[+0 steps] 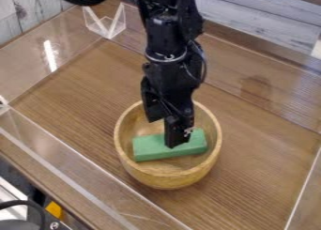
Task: Remove the green block from inside the brown bowl and put it on the table
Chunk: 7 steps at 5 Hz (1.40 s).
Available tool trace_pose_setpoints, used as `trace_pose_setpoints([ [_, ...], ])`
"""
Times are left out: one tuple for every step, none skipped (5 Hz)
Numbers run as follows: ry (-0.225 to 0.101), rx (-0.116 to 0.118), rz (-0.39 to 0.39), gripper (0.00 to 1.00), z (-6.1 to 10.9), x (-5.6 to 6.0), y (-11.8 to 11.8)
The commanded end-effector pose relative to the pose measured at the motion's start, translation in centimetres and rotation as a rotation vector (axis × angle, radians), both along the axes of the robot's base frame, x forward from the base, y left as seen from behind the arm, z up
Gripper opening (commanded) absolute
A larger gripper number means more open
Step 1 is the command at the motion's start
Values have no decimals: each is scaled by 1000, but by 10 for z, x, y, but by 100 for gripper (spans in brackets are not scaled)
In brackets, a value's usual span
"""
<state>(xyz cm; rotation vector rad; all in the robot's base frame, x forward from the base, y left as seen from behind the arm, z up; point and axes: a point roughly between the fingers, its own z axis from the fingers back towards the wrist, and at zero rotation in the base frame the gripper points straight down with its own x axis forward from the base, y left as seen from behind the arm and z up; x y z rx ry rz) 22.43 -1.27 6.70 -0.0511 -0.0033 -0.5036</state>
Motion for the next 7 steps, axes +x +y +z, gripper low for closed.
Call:
trace_pose_setpoints([
  [-56,-5,12,100,9,4,1],
  [-64,-5,15,100,9,4,1],
  [-73,-2,17,100,11,3,0],
  [-76,-1,17,100,12,3,-1],
  [-78,1,17,100,11,3,-2],
  [-76,2,4,100,6,1,0],
  [-76,3,-8,100,0,-1,2],
])
